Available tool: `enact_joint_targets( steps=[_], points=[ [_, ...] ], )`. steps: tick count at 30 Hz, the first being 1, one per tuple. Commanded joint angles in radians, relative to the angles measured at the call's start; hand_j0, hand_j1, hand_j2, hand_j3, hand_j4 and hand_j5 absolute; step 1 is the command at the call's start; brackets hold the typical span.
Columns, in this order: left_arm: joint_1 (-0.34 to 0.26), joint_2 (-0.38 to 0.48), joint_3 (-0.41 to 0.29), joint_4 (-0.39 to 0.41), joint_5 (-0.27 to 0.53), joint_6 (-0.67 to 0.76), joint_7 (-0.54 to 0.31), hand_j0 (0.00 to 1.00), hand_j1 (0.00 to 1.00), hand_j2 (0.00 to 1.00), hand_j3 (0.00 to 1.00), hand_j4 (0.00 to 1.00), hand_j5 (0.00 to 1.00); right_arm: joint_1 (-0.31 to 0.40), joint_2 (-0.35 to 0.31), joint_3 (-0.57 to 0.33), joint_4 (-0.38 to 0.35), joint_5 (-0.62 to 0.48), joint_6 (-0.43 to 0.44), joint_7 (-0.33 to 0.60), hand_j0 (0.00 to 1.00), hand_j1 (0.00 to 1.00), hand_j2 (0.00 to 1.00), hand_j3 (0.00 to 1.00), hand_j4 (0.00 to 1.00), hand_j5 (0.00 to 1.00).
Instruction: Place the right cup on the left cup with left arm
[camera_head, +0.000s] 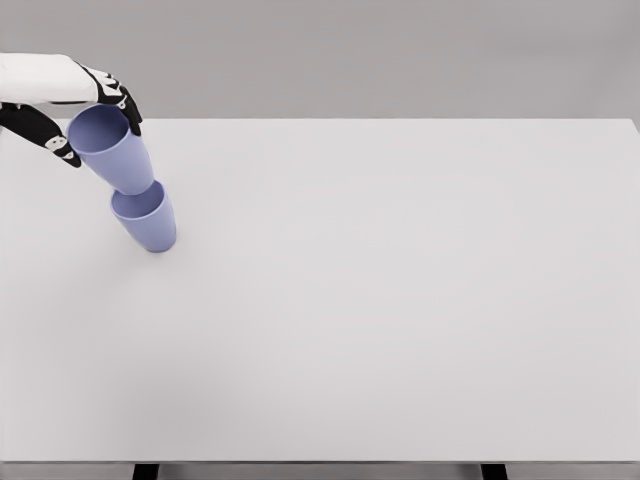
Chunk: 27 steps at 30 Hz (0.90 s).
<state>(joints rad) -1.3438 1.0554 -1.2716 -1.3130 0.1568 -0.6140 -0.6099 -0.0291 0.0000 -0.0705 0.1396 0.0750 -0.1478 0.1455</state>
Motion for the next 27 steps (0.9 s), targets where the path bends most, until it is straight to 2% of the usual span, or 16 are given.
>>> enact_joint_targets(
  steps=[1, 27],
  points=[
    [0.000, 0.000, 0.001, 0.001, 0.007, 0.003, -0.001, 0.58, 0.58, 0.58, 0.58, 0.58, 0.58, 0.000, 0.000, 0.000, 0.001, 0.000, -0.001, 0.000, 1.00, 1.00, 1.00, 1.00, 1.00, 1.00],
    [0.011, 0.025, 0.000, -0.023, 0.009, 0.003, -0.001, 0.58, 0.58, 0.58, 0.58, 0.58, 0.58, 0.000, 0.000, 0.000, 0.000, 0.000, 0.001, 0.000, 1.00, 1.00, 1.00, 1.00, 1.00, 1.00]
  ],
)
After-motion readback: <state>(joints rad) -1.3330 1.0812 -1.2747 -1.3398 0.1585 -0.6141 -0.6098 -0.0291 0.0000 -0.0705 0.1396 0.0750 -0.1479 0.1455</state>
